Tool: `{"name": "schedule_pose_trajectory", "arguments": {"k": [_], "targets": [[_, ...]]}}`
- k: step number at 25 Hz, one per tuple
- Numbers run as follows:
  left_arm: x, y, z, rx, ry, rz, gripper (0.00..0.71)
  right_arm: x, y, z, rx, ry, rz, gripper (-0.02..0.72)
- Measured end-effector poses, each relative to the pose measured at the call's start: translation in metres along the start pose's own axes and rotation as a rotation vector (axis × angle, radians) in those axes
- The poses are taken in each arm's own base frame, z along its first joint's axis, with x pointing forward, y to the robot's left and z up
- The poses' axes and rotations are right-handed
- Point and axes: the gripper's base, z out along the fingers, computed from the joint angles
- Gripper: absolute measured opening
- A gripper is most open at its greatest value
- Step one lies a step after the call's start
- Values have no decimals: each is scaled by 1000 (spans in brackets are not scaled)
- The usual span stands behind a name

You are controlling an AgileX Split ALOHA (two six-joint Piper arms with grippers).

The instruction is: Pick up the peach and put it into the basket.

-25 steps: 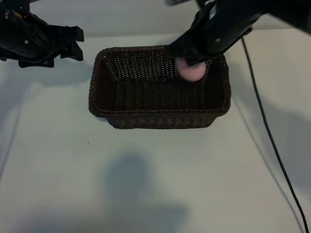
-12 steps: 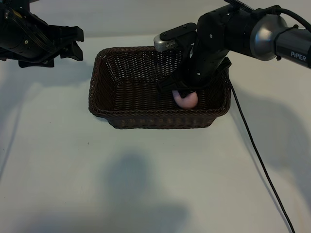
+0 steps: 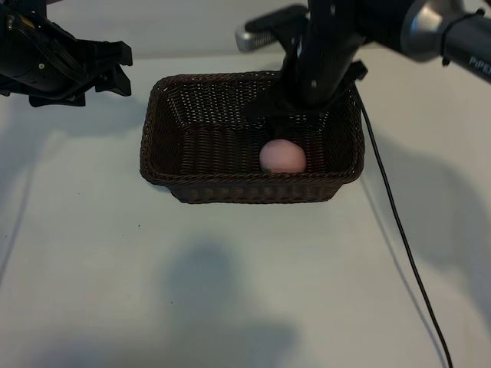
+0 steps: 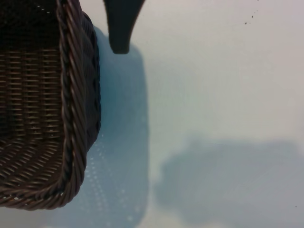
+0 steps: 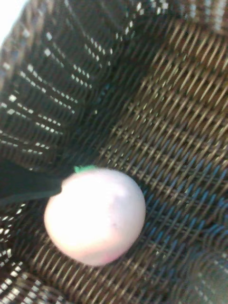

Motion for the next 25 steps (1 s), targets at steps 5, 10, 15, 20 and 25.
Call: {"name": "schedule_pose_trajectory", "arguments": {"k": [5, 10, 15, 20, 25], "targets": [[0, 0, 0, 0, 0, 0, 589, -9, -2, -28, 27, 15, 1, 563], [0, 0, 0, 0, 0, 0, 589, -11, -27, -41, 57, 20, 50, 560], [0, 0, 0, 0, 0, 0, 589, -12, -54, -50, 79, 5, 107, 560], [0, 0, 0, 0, 0, 0, 589, -11, -64, -51, 90, 3, 126, 560], [0, 0, 0, 0, 0, 0, 589, -11, -67, -51, 126, 6, 113, 560]]}}
